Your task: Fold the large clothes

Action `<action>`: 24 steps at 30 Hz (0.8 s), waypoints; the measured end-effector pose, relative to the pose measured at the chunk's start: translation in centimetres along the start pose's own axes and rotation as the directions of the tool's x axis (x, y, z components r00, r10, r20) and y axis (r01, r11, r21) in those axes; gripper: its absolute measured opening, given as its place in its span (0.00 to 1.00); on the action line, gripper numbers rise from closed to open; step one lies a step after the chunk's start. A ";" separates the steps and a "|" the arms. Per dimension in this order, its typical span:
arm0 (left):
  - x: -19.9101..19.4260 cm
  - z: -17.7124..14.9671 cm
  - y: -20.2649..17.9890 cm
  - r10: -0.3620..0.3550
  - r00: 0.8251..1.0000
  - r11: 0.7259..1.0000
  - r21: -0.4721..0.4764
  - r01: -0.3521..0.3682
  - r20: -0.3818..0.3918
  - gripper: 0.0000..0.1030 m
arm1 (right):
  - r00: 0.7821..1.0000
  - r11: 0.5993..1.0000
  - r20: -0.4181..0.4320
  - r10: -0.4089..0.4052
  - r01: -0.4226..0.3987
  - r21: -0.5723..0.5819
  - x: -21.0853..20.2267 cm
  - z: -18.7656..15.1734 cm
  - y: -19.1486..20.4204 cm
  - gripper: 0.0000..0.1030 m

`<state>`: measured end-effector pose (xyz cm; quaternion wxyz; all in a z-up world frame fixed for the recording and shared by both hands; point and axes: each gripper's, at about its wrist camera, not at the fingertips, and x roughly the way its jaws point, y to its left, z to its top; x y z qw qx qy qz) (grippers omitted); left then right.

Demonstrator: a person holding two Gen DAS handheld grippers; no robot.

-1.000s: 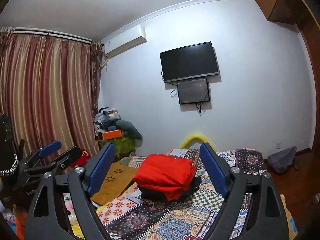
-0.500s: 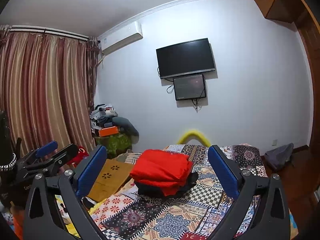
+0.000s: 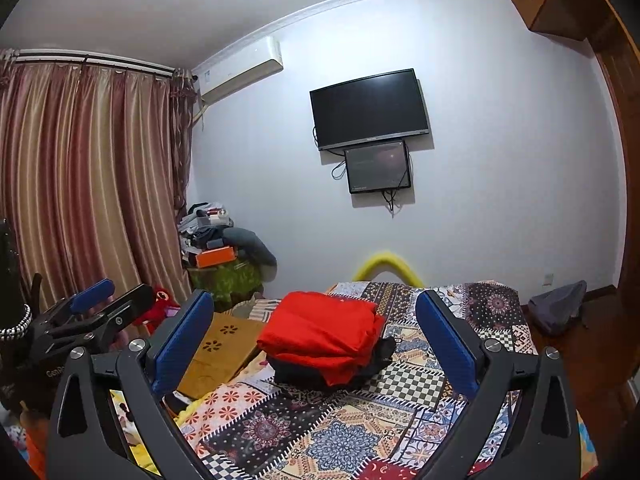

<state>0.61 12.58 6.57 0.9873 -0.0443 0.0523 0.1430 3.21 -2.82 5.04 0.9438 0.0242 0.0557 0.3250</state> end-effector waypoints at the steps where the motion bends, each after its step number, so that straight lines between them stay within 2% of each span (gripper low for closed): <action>1: 0.0 0.0 0.0 0.000 1.000 1.000 0.001 0.000 -0.001 1.00 | 1.000 1.000 -0.001 0.000 0.000 0.000 0.0 0.0 0.0 0.98; 24: 0.4 -0.5 -0.2 -0.039 0.999 0.999 0.010 0.039 -0.015 1.00 | 1.000 1.000 -0.012 -0.013 0.013 0.002 -0.3 0.3 -0.3 0.98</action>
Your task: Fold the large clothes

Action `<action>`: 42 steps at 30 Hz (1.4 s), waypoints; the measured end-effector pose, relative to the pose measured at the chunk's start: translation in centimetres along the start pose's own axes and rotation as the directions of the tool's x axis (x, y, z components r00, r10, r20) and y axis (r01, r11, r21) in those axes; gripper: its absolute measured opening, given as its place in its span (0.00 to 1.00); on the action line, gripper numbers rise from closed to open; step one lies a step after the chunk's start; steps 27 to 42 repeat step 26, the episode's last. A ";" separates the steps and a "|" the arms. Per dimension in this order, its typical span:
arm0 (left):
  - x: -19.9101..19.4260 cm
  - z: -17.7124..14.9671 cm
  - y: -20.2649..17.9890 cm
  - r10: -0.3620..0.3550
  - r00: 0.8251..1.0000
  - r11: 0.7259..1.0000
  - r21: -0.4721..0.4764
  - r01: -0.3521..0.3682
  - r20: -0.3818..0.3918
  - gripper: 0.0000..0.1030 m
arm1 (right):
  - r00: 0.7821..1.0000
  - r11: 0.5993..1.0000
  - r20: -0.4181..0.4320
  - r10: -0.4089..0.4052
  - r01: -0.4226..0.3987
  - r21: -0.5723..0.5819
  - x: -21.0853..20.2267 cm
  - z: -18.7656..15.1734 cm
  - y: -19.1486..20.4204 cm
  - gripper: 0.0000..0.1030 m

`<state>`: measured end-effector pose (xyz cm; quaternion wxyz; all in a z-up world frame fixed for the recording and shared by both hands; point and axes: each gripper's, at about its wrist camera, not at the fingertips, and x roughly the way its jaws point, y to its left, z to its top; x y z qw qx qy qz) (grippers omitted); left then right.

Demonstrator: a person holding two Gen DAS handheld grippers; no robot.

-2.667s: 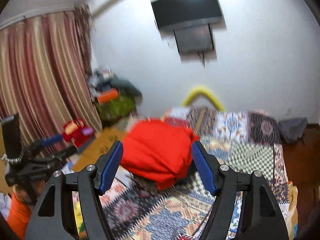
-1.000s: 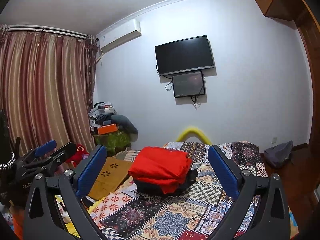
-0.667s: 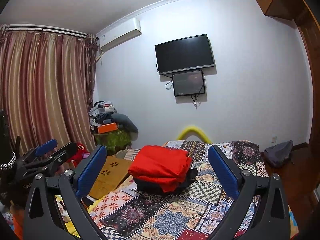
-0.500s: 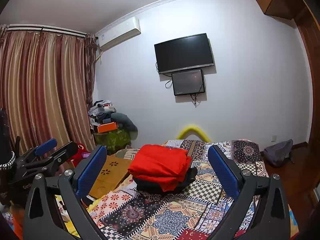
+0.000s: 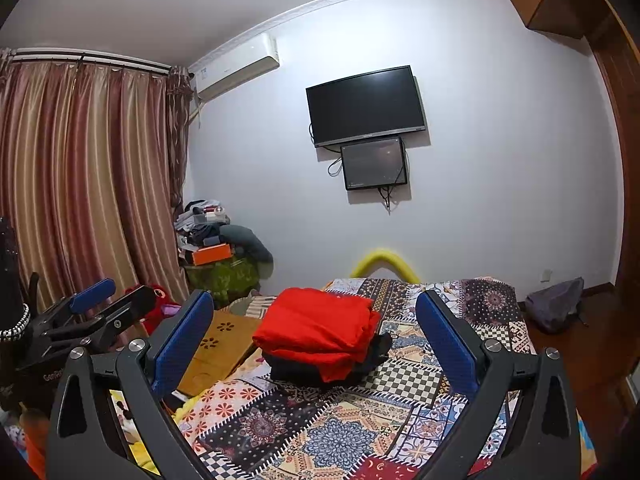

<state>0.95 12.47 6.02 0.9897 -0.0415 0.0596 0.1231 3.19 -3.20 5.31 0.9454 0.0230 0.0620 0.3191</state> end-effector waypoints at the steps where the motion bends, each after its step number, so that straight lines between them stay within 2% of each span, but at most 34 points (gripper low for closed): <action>1: 0.0 0.0 0.0 -0.003 1.000 1.000 0.002 0.003 -0.002 1.00 | 1.000 1.000 0.001 -0.001 0.001 -0.001 0.0 0.0 0.0 0.98; 9: 0.3 0.0 0.1 -0.028 0.999 1.000 -0.012 0.028 -0.018 1.00 | 1.000 1.000 -0.001 -0.005 0.005 0.003 -0.1 -0.1 -0.3 0.98; 42: 0.6 -0.2 0.1 -0.026 0.999 1.000 -0.015 0.025 -0.030 1.00 | 1.000 1.000 -0.011 -0.012 0.012 0.006 0.2 -0.2 -0.4 0.98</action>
